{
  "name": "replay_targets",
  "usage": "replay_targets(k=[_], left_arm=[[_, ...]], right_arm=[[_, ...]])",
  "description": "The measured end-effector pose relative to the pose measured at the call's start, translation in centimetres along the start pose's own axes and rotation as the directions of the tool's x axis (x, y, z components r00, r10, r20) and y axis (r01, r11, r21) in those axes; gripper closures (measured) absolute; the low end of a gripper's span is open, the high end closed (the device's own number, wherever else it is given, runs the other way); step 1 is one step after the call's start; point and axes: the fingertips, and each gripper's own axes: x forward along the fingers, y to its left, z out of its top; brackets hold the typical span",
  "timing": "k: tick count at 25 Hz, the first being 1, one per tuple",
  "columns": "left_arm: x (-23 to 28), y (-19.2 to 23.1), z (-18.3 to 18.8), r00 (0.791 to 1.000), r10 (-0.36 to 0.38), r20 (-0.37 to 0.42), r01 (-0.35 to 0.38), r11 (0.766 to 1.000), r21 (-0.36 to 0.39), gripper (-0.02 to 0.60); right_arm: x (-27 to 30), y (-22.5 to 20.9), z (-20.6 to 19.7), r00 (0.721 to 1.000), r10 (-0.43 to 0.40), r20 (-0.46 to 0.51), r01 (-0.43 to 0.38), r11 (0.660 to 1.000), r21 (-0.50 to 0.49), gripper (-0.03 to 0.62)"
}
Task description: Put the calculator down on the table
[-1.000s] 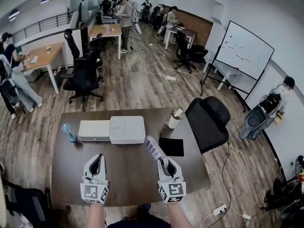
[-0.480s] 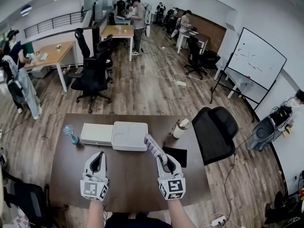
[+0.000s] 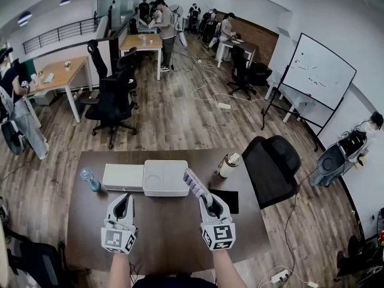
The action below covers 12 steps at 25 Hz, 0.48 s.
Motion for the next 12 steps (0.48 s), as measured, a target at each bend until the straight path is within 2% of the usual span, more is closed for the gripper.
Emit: replay_targets(k=[4, 8, 10, 12], left_arm=[[0.4, 0.8, -0.7, 1.000, -0.007, -0.008, 0.007, 1.000, -0.015, 0.586], [0.8, 1.6, -1.1, 1.000, -0.003, -0.003, 0.003, 1.000, -0.025, 0.586], [0.8, 1.9, -1.6, 1.000, 0.003, -0.008, -0.003, 0.999, -0.043, 0.586], [0.7, 1.9, -1.9, 1.000, 0.005, -0.015, -0.006, 0.999, -0.049, 0.586]], right_arm=[[1.2, 1.2, -0.1, 1.000, 0.015, -0.012, -0.015, 1.000, 0.000, 0.477], [2.3, 1.5, -0.7, 0.999, 0.019, -0.035, -0.018, 0.999, 0.050, 0.477], [2.5, 1.8, -1.2, 0.999, 0.040, -0.028, -0.035, 0.988, 0.152, 0.477], [2.6, 1.7, -1.6, 0.998, 0.058, 0.002, -0.056, 0.946, 0.319, 0.477]])
